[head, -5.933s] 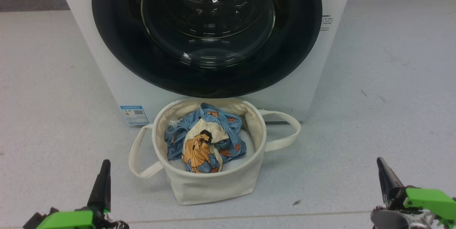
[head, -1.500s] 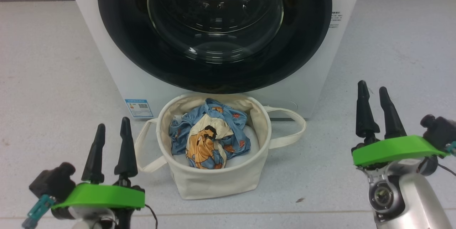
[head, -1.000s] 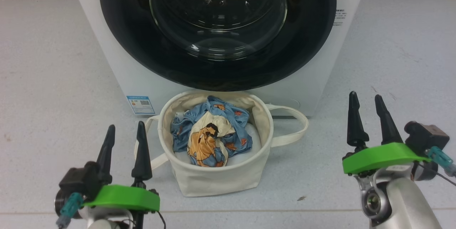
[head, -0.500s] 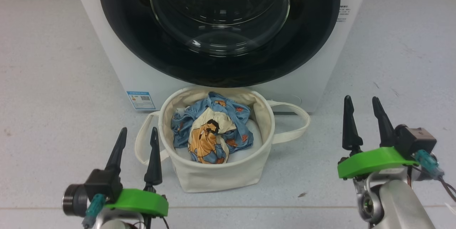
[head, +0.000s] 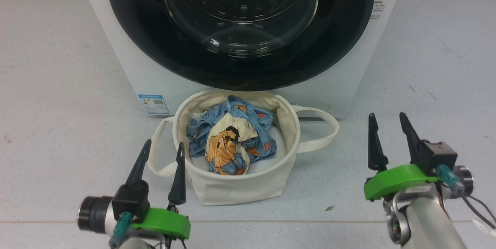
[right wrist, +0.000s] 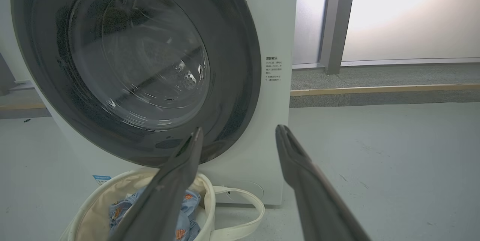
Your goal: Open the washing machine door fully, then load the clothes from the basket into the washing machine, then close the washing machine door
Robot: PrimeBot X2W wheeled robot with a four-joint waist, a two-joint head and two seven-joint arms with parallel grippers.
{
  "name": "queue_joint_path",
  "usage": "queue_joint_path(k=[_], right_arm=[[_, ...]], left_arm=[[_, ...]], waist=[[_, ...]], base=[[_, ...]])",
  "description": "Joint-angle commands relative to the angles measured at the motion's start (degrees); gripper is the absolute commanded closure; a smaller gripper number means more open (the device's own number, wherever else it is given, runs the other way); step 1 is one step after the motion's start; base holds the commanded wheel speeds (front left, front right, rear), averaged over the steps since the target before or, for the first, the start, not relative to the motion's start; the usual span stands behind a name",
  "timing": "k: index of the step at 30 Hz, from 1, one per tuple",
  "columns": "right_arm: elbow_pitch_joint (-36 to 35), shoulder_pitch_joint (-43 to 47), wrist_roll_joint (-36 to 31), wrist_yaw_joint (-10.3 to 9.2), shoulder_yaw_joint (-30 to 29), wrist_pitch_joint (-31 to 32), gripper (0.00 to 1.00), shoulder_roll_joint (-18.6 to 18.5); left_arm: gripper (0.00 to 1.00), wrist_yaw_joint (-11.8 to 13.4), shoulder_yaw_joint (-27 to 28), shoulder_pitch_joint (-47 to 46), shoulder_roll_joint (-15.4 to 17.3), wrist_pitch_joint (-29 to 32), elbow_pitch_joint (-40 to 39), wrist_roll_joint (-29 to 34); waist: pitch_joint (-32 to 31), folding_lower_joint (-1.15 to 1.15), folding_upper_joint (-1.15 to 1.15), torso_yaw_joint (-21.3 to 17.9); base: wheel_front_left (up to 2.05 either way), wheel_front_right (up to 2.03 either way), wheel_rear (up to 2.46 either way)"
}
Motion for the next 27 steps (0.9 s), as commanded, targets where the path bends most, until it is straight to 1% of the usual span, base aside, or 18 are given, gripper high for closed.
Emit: queue_joint_path(k=[1,6,11,27], right_arm=[[-1.1,-2.2,-0.2,0.01,1.7,-0.7,0.00,0.3],[-0.1,-2.5,0.1,0.01,2.1,-0.7,0.00,0.3],[-0.2,-2.7,0.4,0.01,2.3,-0.7,0.00,0.3],[-0.3,-2.3,0.5,0.01,2.5,-0.7,0.00,0.3]], left_arm=[[0.00,-0.1,2.5,-2.7,0.0,-0.7,-1.2,-0.7],[0.00,-1.0,4.3,-2.7,-0.5,-0.7,-1.1,-2.8],[0.00,-1.4,4.6,-2.8,-0.6,-0.7,-0.7,-3.0],[0.00,-1.2,5.2,-2.3,-0.7,-0.7,0.0,-6.7]], waist=[[0.0,0.00,0.00,0.0],[0.0,0.00,0.00,0.1],[0.1,0.00,0.00,0.2],[-1.0,0.00,0.00,0.2]], base=[[0.00,0.00,0.00],[0.00,0.00,0.00],[0.00,0.00,0.00],[0.00,0.00,0.00]])
